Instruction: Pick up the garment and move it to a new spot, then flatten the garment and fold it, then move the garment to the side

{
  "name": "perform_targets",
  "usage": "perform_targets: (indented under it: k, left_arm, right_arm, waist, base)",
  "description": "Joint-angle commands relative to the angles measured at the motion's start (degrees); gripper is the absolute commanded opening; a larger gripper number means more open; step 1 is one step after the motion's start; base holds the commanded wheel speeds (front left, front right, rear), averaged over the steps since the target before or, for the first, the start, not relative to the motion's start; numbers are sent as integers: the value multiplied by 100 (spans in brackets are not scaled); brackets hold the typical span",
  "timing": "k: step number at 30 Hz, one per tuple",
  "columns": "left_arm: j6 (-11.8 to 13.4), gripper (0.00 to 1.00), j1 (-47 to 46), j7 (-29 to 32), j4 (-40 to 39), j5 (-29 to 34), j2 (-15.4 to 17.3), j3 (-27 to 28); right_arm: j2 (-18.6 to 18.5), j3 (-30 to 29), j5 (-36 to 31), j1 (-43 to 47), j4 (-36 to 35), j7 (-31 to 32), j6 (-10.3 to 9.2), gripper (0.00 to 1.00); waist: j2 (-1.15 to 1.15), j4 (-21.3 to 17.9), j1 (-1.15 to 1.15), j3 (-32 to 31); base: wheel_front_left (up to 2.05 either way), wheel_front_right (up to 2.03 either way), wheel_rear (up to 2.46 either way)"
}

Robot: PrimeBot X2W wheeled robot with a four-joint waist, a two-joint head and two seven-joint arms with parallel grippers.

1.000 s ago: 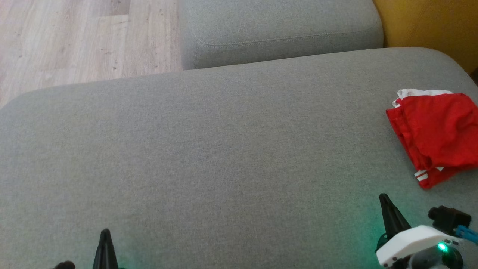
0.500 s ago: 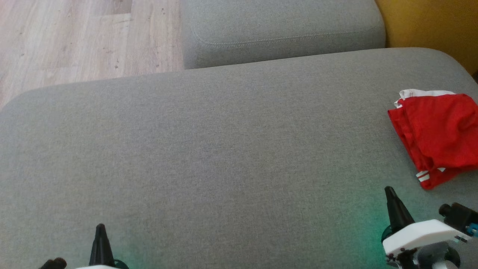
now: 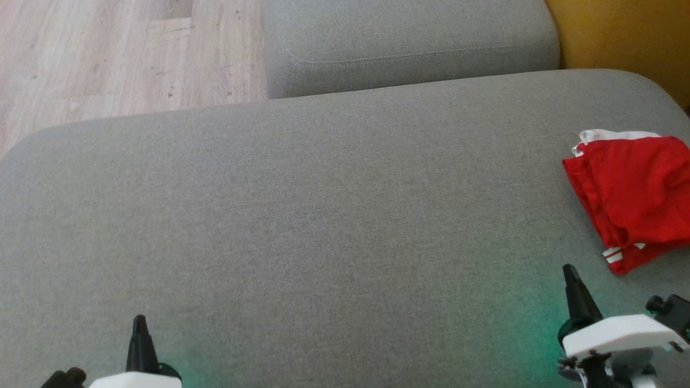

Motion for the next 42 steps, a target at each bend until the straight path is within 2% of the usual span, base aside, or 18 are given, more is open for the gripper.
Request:
perform_targets:
  k: [1, 42]
  left_arm:
    - [-41, 0, -320, 44, -216, -154, 28, 129]
    - [-71, 0, -704, 705, -547, -2498, -8, 338]
  right_arm:
    - [-7, -16, 176, -354, -216, 6, -2, 0]
    - [134, -345, 2690, -657, -290, 181, -3, 0]
  waist:
    - [0, 4, 0, 1]
    - [0, 100, 0, 27]
  base:
    - [0, 0, 0]
    - [0, 0, 0]
